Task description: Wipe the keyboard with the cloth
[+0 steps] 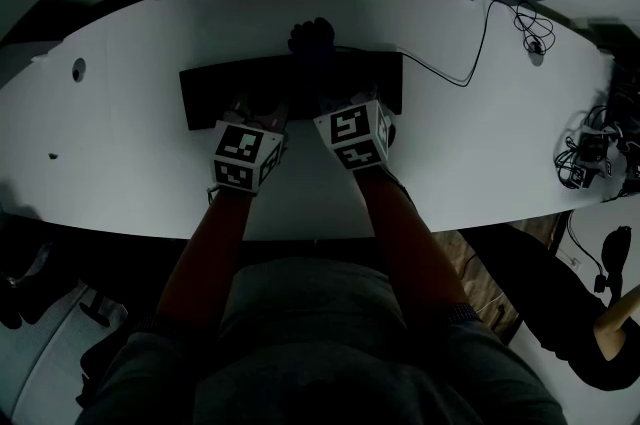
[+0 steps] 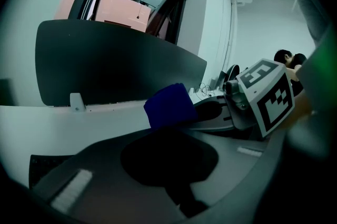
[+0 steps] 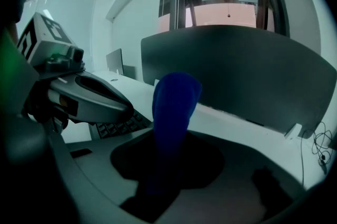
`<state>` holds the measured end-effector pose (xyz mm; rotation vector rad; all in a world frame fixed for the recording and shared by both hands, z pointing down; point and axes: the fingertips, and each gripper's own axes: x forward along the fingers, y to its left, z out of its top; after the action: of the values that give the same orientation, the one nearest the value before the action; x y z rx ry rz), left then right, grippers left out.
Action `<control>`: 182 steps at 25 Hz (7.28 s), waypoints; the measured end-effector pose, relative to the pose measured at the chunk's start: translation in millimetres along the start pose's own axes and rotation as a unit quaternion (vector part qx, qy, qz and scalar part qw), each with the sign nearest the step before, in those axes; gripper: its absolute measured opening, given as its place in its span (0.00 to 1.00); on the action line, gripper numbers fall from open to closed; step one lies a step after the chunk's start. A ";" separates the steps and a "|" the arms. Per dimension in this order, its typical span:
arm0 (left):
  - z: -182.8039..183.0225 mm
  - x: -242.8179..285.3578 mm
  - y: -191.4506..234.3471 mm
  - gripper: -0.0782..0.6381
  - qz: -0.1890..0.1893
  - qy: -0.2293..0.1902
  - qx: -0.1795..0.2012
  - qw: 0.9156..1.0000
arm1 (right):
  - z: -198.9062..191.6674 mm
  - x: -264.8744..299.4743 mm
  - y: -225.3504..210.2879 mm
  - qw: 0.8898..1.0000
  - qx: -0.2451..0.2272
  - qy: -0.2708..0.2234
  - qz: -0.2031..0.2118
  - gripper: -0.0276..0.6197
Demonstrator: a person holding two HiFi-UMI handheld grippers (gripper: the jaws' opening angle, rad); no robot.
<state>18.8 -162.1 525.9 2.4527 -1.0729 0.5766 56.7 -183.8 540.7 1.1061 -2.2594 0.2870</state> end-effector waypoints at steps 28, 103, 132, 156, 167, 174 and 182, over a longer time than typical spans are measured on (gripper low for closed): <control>10.1 61.8 -74.2 0.12 -0.008 0.008 0.002 1.000 | -44.1 -49.7 -72.5 1.000 0.005 -0.008 -0.012 0.24; -91.2 -193.0 163.6 0.12 0.048 0.014 -0.036 0.998 | 66.7 83.9 247.4 0.986 0.115 0.044 0.116 0.23; -84.7 -143.6 117.6 0.12 0.015 0.028 -0.030 0.999 | 36.6 54.6 195.6 0.991 0.102 0.048 0.066 0.23; -68.6 -95.6 60.8 0.12 -0.014 0.034 -0.013 0.999 | 0.0 12.4 129.0 0.990 0.126 0.050 0.025 0.23; -60.0 -74.2 26.4 0.12 -0.025 0.036 -0.011 0.999 | -21.0 -12.9 90.7 0.990 0.134 0.041 0.003 0.23; -56.4 -57.3 -1.8 0.12 -0.032 0.037 -0.006 0.999 | -39.0 -31.3 63.9 0.990 0.136 0.044 -0.009 0.23; -50.9 -36.1 -29.0 0.12 -0.037 0.033 -0.009 0.999 | -55.8 -45.0 42.1 0.991 0.128 0.048 -0.010 0.23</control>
<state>7.7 -96.7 544.1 2.4285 -0.9527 0.6163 68.8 -104.0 560.9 1.2155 -2.1667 0.6224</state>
